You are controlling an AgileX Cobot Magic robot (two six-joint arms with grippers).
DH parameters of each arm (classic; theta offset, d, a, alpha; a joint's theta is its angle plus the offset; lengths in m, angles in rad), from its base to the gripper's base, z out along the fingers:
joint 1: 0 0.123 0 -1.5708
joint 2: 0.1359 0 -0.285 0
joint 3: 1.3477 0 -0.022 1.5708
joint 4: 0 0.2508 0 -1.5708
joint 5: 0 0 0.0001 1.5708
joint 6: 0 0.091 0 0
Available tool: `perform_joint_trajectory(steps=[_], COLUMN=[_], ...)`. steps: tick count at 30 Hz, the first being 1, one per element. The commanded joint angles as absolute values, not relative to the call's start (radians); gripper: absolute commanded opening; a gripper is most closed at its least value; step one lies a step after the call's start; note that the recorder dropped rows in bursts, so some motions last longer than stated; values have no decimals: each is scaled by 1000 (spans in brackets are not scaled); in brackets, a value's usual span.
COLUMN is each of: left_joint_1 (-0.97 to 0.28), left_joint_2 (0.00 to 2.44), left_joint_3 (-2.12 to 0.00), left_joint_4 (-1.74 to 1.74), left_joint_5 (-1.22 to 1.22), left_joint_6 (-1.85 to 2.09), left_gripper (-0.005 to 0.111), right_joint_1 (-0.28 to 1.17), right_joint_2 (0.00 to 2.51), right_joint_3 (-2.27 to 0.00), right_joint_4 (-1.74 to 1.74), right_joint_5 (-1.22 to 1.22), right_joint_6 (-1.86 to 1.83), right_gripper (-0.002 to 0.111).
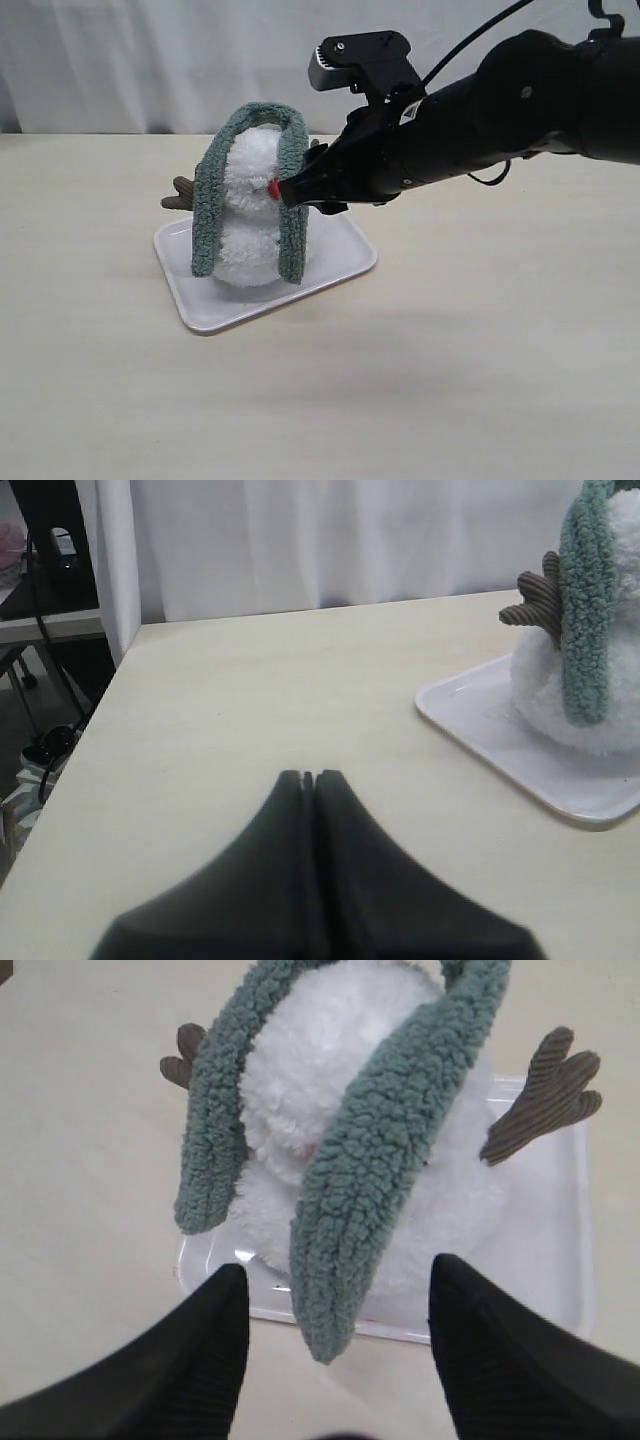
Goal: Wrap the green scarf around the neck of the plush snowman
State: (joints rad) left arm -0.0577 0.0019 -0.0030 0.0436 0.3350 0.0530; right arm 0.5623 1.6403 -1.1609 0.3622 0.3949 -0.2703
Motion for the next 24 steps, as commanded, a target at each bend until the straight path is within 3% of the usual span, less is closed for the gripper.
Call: perform_joint_trajectory(steps=[1, 10, 24], left_joint_1=[-60, -60, -60], left_joint_2=[0, 0, 0], left_joint_3=[0, 0, 0], left_joint_4=[41, 41, 41], left_joint_5=[323, 323, 323], left_joint_6=[51, 51, 51], left_gripper=[0, 0, 0], right_joint_1=[560, 560, 638], right_joint_2=[1628, 1630, 1847], right_joint_3=[-1121, -1023, -1023], right_joint_4=[362, 416, 471], right_joint_5=[362, 168, -38], right_joint_6=[-278, -291, -299], right_gripper=[51, 52, 52])
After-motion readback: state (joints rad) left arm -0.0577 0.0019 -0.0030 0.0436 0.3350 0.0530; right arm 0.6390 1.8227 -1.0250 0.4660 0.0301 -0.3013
